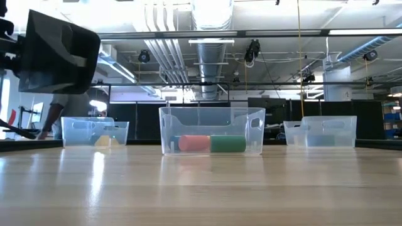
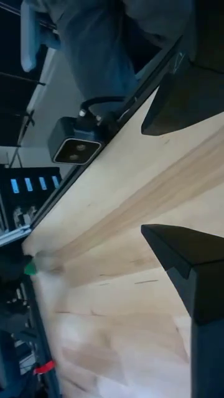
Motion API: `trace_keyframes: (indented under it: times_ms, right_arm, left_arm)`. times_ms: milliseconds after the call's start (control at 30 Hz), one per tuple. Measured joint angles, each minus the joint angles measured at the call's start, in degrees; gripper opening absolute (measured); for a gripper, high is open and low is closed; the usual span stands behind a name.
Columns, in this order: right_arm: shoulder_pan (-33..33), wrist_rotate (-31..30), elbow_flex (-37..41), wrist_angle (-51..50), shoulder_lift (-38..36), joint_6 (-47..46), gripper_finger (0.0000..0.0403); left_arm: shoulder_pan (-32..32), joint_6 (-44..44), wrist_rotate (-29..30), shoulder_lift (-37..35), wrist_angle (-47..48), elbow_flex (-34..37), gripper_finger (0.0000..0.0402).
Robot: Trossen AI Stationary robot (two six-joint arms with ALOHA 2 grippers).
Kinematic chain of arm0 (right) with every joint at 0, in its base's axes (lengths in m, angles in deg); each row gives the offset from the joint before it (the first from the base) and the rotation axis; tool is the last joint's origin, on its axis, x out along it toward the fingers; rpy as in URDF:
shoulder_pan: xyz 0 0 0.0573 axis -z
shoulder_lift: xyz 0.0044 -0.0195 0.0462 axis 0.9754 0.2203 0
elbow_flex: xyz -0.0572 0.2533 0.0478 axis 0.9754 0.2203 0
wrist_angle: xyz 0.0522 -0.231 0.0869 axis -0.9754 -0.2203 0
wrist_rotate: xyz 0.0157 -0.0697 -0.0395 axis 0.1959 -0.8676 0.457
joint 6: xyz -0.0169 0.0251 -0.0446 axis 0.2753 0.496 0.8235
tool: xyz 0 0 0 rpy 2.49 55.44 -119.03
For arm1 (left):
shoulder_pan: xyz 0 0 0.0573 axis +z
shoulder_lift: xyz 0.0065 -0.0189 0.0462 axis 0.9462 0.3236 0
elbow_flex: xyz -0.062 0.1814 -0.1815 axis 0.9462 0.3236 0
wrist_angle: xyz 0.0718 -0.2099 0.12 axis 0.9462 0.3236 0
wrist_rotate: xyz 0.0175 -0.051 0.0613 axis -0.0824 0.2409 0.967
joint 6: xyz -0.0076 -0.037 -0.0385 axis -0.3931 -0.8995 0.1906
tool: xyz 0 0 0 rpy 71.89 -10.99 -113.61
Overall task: Sort blocks by size
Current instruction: Put the green triangle block into the left transparent bin
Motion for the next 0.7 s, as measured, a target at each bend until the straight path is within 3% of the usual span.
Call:
trace_keyframes:
  times_ms: [433, 700]
  right_arm:
    - [0.0, -1.4, 0.0, 4.0, 1.4, 1.3, 0.0234]
    - [1.3, -2.3, -0.1, 0.6, 1.1, 5.6, 0.0227]
  left_arm:
    - [0.0, -0.4, 0.3, -0.1, -0.1, 0.1, 0.0233]
    - [0.0, -0.7, 0.3, -0.1, -0.1, 0.1, 0.0233]
